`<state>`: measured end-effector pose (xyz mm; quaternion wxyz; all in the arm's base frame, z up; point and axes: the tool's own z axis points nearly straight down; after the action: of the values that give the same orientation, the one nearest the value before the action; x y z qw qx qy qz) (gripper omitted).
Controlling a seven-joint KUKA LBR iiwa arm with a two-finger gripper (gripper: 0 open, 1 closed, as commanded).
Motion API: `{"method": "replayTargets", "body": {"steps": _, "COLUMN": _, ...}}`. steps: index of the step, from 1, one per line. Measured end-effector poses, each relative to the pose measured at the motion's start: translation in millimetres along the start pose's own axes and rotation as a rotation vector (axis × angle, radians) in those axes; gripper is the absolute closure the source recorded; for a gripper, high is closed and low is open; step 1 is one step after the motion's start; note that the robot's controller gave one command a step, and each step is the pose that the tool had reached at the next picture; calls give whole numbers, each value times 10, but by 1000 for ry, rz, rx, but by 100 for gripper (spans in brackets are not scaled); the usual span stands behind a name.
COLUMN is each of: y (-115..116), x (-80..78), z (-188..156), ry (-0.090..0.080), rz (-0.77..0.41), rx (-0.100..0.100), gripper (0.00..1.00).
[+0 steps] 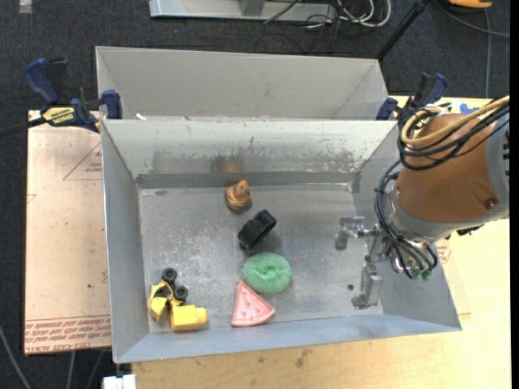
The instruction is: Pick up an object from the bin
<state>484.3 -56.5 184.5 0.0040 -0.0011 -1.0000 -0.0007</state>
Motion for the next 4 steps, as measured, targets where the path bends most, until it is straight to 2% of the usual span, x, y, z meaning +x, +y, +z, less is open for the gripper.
{"method": "replayTargets", "body": {"steps": 1, "y": 1, "x": -9, "z": -29, "ry": -5, "rz": -1, "rx": 0, "gripper": 0}}
{"method": "replayTargets", "body": {"steps": 2, "y": -48, "x": -34, "z": -224, "ry": -5, "rz": -174, "rx": 0, "gripper": 0}}
{"method": "replayTargets", "body": {"steps": 3, "y": 137, "x": -198, "z": -9, "ry": -17, "rz": -337, "rx": 5, "gripper": 0}}
{"method": "replayTargets", "body": {"steps": 4, "y": 617, "x": -356, "z": 686, "ry": -13, "rz": -115, "rx": 1, "gripper": 0}}
